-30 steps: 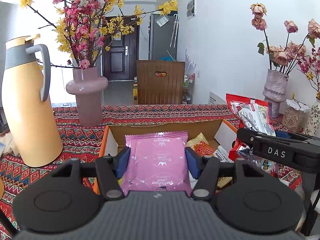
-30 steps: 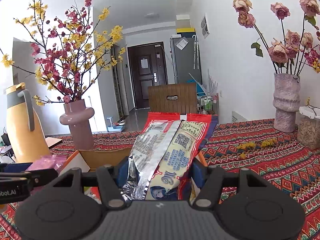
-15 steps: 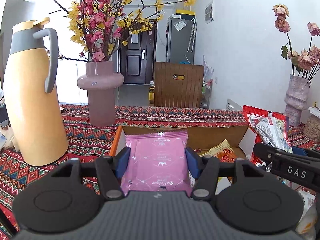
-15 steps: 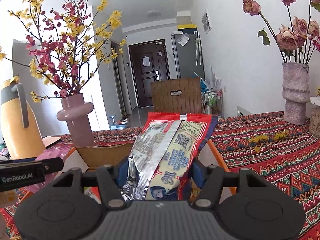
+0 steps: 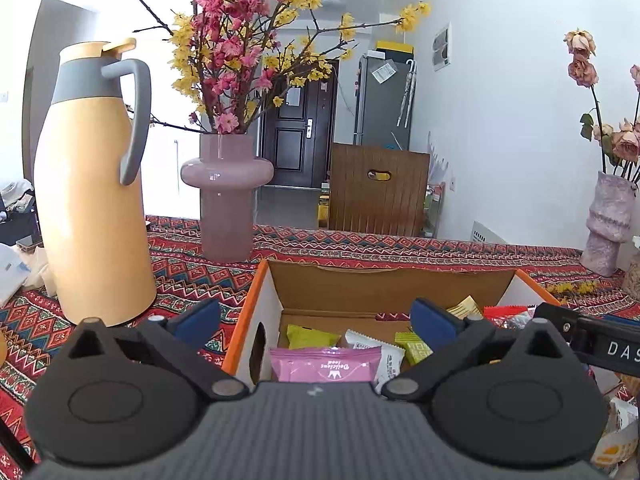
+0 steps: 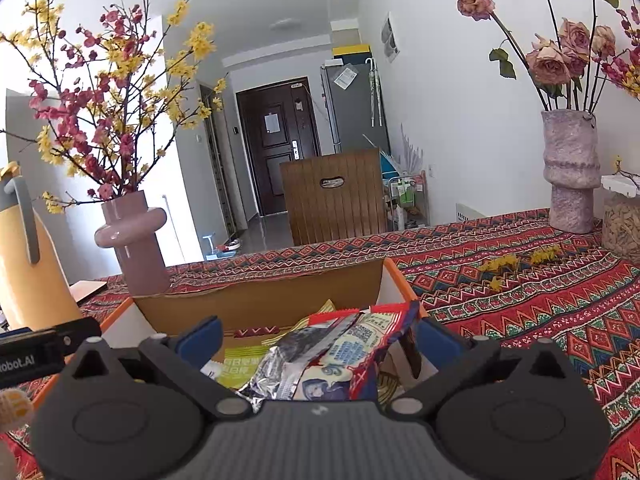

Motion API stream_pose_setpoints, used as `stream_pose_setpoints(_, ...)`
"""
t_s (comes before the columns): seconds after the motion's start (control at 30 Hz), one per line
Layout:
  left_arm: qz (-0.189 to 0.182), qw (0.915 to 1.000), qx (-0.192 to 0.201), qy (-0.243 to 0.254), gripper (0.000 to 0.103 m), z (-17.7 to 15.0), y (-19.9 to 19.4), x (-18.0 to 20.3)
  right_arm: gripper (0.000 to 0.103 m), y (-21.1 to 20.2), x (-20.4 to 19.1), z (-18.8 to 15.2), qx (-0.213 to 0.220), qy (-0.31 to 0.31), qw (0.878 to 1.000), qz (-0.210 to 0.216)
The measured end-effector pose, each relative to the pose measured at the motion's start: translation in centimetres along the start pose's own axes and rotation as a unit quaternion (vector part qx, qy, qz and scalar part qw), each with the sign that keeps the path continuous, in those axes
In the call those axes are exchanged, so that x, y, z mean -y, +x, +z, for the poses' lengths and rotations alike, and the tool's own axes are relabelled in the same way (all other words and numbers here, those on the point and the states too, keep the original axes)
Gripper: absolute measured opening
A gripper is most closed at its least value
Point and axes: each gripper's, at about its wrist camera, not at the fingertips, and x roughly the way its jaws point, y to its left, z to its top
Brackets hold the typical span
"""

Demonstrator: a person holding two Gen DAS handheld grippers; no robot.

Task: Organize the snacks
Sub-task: 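Carry both packets over the box and open the left gripper to drop the pink one, then lower the red-and-white bar pack into the box and open the right gripper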

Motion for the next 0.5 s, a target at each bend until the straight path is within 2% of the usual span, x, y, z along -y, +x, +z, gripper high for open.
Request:
stream_pose_setpoints(0.27,0.009,0.9999,-0.008,-0.004,0.103,0.5,0.0,-0.1,0.103,-0.8,0.0,0.2,0.014,0.003,1.000,0.003)
stream_pose_setpoints(0.5,0.002,1.0000,0.000,-0.002,0.103,1.8,-3.1,-0.4,0.103,-4.2,-0.5,1.2,0.038,-0.021,0.999,0.017)
